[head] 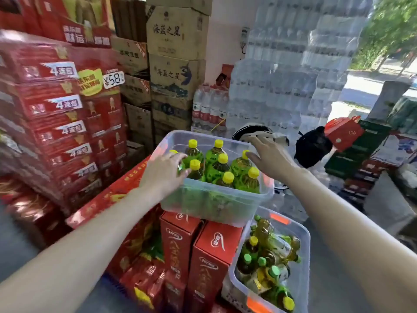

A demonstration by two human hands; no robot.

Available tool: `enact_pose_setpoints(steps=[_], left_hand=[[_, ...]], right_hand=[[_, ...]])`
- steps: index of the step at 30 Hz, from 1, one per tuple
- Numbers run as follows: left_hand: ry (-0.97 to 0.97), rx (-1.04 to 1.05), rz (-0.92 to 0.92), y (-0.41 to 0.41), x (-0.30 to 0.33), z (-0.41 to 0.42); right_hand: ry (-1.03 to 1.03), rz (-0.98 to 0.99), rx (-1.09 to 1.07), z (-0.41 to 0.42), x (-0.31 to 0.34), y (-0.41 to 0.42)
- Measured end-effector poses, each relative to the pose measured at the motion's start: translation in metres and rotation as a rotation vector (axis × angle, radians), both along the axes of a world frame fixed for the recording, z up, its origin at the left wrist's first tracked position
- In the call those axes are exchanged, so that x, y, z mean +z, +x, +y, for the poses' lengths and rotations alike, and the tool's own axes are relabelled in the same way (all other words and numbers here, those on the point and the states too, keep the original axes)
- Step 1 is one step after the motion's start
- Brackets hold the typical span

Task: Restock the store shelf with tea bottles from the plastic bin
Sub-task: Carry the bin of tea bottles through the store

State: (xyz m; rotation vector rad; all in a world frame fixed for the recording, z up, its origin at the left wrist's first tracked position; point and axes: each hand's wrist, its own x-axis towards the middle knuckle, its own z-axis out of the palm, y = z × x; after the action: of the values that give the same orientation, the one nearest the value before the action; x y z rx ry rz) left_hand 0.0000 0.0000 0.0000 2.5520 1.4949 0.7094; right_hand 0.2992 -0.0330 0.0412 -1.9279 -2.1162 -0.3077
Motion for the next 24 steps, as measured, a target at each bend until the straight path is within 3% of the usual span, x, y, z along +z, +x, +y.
enact_pose_setpoints(steps=[5, 14, 21, 24], left_hand=[[-0.07, 0.201, -0.014, 0.036, -0.027, 0.001], [0.133, 0.489, -0.019, 0.059, -0.06, -0.016], [-0.297, 0.718, -0.338, 0.059, -0.068, -0.033], [-0.563, 0.674, -0.368, 0.07, -0.066, -0.04]], right_hand=[[-0.04, -0.019, 0.114, 0.069, -0.015, 0.035], [-0.181, -0.011, 0.184, 0.171, -0.051, 0.05], [-0.334, -0.027, 0.193, 0.223, -0.068, 0.038], [-0.412, 0.007, 0.204, 0.233, -0.069, 0.034]])
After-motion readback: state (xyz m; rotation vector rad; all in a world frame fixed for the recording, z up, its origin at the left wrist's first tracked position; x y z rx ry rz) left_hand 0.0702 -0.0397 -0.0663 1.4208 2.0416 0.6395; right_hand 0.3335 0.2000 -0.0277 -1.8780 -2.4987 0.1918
